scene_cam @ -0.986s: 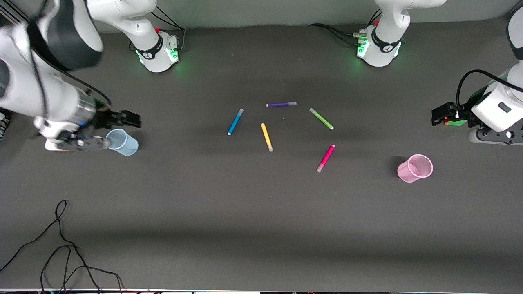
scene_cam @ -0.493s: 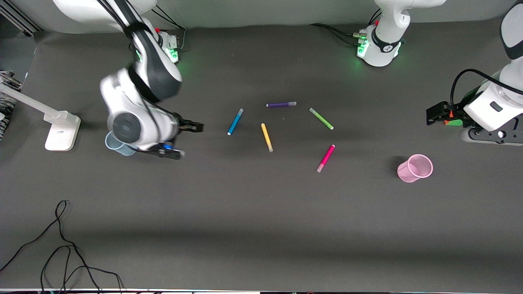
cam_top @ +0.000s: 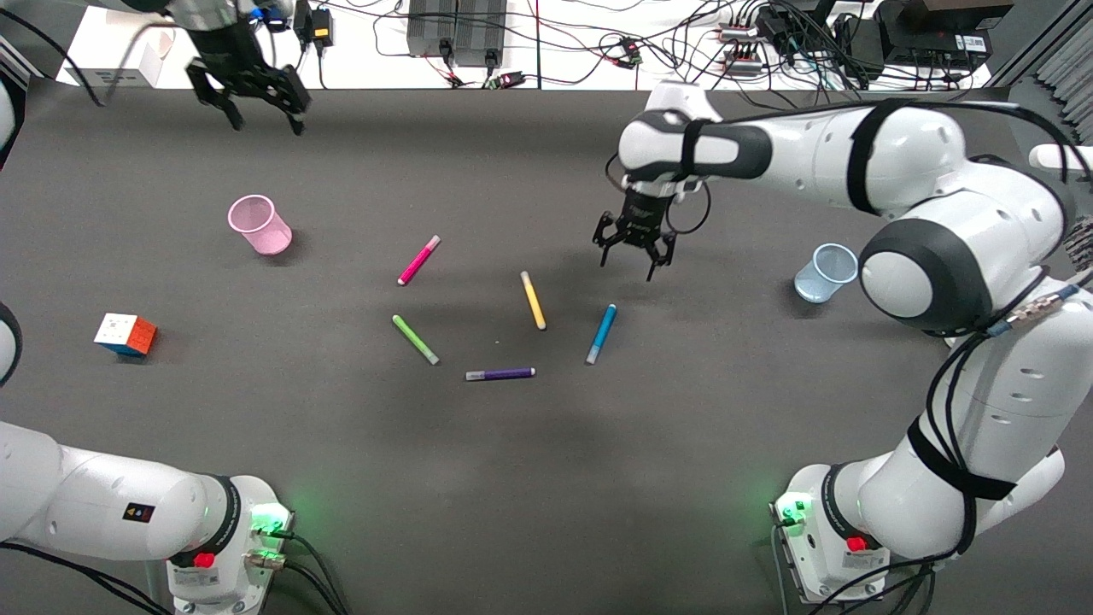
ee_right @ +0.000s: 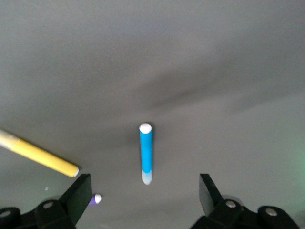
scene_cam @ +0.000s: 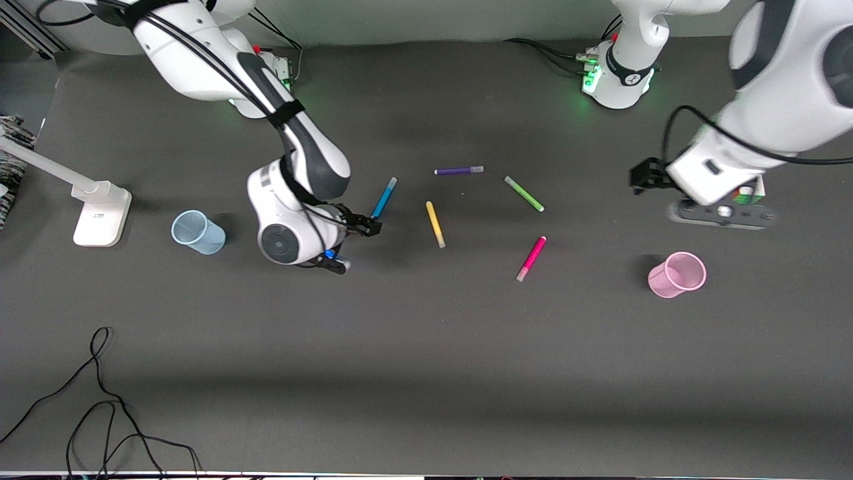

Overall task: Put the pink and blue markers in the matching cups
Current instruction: 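Grasp the blue marker with the right gripper while the left gripper reaches pink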

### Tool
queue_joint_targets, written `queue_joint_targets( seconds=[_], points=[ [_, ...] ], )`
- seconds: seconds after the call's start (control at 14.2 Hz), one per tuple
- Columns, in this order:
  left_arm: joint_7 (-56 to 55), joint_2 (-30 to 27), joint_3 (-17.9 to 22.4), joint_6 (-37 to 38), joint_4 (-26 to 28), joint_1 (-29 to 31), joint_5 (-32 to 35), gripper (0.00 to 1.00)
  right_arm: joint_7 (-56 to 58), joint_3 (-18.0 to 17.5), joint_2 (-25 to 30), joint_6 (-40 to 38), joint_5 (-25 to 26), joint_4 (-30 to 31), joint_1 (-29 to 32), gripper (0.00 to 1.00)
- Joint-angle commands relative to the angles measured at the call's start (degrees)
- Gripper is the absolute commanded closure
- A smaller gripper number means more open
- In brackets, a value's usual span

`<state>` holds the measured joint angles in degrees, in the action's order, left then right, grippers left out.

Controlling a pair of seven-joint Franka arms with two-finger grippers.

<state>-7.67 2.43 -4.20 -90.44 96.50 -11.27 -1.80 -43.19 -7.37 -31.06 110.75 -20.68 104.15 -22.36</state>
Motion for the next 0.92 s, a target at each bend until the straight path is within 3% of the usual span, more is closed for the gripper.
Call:
queue_joint_targets(
  seconds=[0.0,0.14,0.42,0.63,0.85],
  points=[
    [-1.73,-0.5,0.6,-1.57,2.46,-2.95,-1.54,0.0,-1.72,-1.5,-2.07,6.2,-1.9,3.24,-0.41,0.0],
    [-4.36,-0.14,0.69,-3.69,4.04,-5.5,-1.54,0.0,-1.72,-1.68,-3.38,9.91,-2.08,5.01,-0.41,0.0],
    [-4.55,1.7,0.69,-2.82,2.74,-5.95,-1.45,0.0,-1.63,-1.68,-4.18,10.18,-3.05,5.19,-0.32,0.01],
    [-4.37,3.62,0.43,-2.82,0.72,-7.0,-0.67,0.0,-1.63,-1.68,-4.62,10.89,-3.05,5.19,-0.41,0.12],
    [-3.32,4.95,-0.01,-4.74,1.58,-9.02,1.18,0.02,-1.63,-2.03,-4.8,11.94,-3.13,5.27,-0.67,0.33]
  ],
)
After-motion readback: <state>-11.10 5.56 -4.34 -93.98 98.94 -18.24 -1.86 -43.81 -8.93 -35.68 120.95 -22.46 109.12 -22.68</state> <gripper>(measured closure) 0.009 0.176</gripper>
